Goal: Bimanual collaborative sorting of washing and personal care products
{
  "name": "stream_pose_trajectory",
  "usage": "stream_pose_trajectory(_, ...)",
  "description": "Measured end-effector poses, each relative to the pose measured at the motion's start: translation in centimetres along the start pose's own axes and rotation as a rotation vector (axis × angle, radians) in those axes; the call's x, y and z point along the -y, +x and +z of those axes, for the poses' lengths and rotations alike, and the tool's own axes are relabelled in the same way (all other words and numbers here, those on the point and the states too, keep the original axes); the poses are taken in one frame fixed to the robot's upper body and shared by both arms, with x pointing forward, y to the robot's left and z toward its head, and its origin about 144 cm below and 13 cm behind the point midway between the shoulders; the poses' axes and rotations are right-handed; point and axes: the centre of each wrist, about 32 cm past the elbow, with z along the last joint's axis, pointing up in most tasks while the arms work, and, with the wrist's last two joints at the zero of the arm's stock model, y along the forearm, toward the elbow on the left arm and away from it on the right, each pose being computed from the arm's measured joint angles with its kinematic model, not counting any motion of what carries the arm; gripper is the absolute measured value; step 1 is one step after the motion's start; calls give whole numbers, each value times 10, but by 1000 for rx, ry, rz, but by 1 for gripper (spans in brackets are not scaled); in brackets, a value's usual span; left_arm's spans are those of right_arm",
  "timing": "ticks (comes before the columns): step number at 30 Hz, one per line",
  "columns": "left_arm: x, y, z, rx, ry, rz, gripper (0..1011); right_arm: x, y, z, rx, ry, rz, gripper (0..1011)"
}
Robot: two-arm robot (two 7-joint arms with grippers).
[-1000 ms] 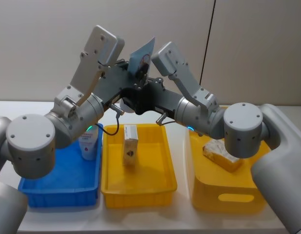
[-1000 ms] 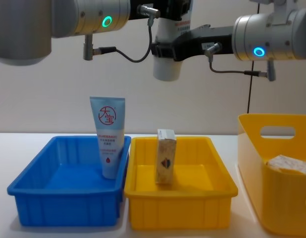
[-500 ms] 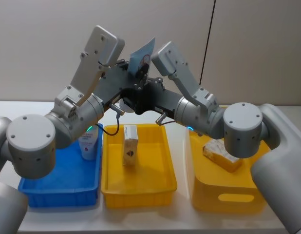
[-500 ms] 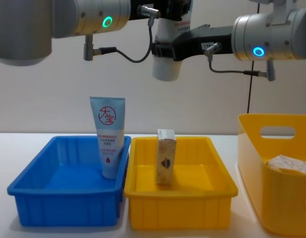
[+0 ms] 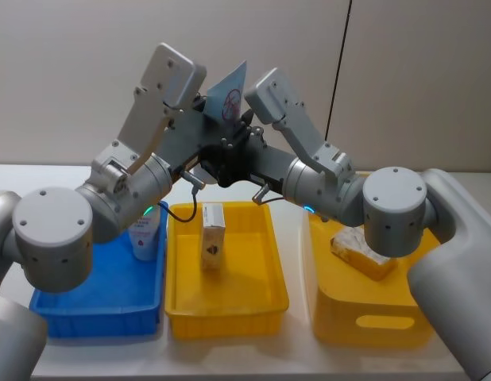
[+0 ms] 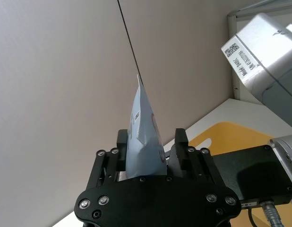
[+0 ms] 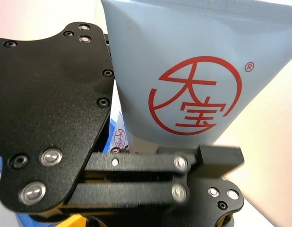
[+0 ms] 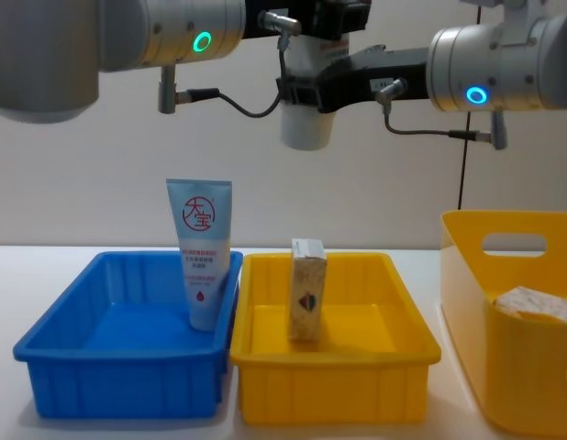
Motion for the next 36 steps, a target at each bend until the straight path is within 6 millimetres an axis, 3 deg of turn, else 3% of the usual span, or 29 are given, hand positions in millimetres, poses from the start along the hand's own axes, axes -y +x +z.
stream_pose_trajectory(5, 0, 0, 0, 0, 0, -1, 707, 0, 0, 0, 0, 0, 0, 281)
stream_pose_trajectory(16, 0, 1, 0, 0, 0, 0, 999, 12, 6, -1, -3, 3, -45, 238)
stream_pose_trajectory(36, 0, 1, 0, 0, -1, 3, 1001, 85, 36, -11, -34, -48, -299, 227)
